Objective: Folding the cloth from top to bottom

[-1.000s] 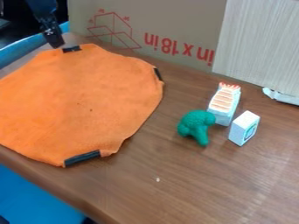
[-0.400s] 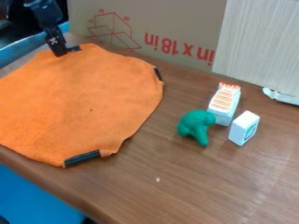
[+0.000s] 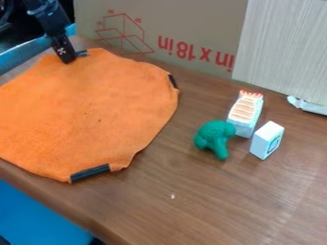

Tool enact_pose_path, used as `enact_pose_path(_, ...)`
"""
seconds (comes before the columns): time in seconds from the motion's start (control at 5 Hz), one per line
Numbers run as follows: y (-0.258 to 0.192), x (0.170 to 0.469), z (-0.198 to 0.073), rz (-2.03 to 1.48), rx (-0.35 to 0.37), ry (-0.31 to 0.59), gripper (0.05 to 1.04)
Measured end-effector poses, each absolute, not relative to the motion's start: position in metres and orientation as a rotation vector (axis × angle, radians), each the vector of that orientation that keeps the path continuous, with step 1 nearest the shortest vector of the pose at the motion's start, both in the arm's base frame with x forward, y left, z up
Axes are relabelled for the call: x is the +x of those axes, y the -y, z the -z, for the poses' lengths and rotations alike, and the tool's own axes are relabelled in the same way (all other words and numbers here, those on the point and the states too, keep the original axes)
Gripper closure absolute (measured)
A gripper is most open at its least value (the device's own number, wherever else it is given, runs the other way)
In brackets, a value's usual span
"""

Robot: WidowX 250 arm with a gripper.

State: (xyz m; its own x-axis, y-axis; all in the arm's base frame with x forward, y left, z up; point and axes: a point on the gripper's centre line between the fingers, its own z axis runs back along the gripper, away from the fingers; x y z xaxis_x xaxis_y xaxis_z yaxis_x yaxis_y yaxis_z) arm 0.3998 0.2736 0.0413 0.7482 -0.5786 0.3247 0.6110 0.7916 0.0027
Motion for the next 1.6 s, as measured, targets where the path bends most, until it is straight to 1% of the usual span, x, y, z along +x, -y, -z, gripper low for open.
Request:
enact_pose_path(0.2, -0.272, 0.399, -0.041, 0.652, -0.111, 0.322, 0.912)
enact_pose_path(0.4, -0.265, 0.398, -0.043, 0.656, -0.147, 0.332, 1.009)
enact_pose_path(0.6, -0.251, 0.388, -0.048, 0.685, -0.191, 0.347, 1.027)
enact_pose_path(1.0, -0.228, 0.362, -0.081, 0.761, -0.217, 0.421, 1.029)
enact_pose_path(1.4, -0.207, 0.341, -0.097, 0.806, -0.244, 0.461, 1.029)
enact_pose_path(1.6, -0.198, 0.325, -0.101, 0.821, -0.255, 0.474, 1.029)
